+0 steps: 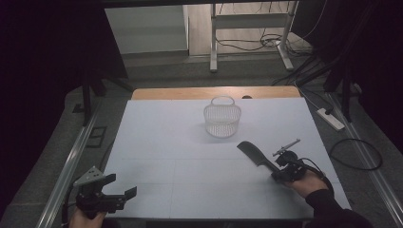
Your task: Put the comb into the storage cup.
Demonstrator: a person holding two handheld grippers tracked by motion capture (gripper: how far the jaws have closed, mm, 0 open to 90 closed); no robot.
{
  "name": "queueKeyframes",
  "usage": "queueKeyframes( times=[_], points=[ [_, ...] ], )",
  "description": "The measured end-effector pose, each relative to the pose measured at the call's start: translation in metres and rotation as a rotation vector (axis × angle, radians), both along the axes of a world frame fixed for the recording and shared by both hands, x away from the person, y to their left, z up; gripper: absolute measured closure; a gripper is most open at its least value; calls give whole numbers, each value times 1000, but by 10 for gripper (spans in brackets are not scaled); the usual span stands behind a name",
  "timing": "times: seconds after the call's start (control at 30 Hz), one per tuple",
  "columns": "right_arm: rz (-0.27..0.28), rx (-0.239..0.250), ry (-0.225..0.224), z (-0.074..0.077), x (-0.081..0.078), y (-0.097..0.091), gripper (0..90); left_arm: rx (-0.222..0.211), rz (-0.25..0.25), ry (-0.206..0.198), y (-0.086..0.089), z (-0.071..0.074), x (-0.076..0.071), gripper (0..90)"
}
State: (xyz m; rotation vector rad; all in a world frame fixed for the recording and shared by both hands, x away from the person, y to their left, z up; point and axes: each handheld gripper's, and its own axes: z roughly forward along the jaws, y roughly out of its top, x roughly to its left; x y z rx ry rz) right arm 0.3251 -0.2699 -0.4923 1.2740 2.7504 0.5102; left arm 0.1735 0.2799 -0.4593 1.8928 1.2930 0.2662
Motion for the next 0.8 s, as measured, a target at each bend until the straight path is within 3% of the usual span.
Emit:
queueKeyframes(
  times=[0.23, 0.43, 0.53, 0.7, 0.77, 0.8],
  points=[
    [9, 17, -12, 4, -1, 3, 895, -1, 1, 0, 0, 0, 0, 19],
    [9, 50, -73, 21, -3, 5, 866, 0, 1, 1, 0, 0, 0, 19],
    [16, 45, -84, 23, -3, 6, 855, 1, 0, 1, 0, 0, 0, 20],
    [17, 36, -95, 24, -3, 7, 796, 0, 0, 1, 0, 0, 0, 20],
    [17, 27, -116, 27, -3, 6, 694, 0, 0, 2, 0, 0, 0, 20],
    [17, 27, -116, 27, -3, 6, 694, 0, 0, 2, 0, 0, 0, 20]
  ],
)
